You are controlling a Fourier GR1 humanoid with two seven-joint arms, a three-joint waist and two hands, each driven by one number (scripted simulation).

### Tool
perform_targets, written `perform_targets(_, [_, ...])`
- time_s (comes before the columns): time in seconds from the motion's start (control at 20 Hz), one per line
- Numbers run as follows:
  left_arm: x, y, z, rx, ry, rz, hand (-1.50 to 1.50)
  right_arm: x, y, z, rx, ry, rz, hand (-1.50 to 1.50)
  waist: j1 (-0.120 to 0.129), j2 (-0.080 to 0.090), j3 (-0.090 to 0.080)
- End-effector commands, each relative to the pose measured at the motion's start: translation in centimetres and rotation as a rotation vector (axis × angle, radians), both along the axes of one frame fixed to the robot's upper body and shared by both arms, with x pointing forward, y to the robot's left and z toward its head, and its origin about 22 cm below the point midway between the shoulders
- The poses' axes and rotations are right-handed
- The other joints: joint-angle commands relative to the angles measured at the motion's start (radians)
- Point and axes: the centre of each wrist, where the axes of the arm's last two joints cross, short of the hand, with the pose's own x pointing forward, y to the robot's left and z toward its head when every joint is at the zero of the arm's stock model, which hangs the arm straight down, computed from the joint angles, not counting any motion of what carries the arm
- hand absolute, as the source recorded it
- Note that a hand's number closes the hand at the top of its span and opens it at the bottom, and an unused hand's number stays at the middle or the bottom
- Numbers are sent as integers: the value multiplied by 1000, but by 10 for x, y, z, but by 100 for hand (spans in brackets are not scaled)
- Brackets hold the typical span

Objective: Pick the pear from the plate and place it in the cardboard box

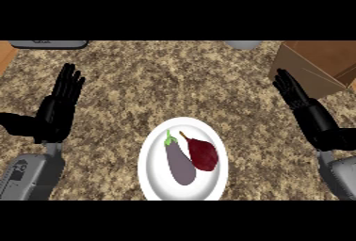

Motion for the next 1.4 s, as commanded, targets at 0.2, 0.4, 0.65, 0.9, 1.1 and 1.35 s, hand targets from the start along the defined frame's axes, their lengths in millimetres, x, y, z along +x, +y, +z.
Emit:
perform_targets(0.2, [8, 0, 31, 365, -91, -198, 0, 55, 19, 98, 210, -140, 330, -150, 30, -4, 12])
perform_targets(0.4, [2, -19, 26, 413, -79, -324, 0, 87, 3, 107, -71, -86, 375, -150, 53, 5, 11])
perform_targets(0.65, [-2, -30, 28, 403, -70, -304, 0, 90, -1, 61, -115, -251, 545, -150, 37, 1, 13])
perform_targets(0.9, [-4, -14, 33, 403, -59, -299, 0, 101, 16, 74, -288, -387, 673, -150, 25, -5, 11])
perform_targets(1.1, [-1, -28, 31, 397, -64, -293, 0, 109, 42, 93, -543, -372, 765, -150, 20, -3, 9])
perform_targets(1.35, [-8, -20, 31, 415, -36, -287, 0, 93, 88, 114, -767, -378, 911, -150, -2, -16, 9])
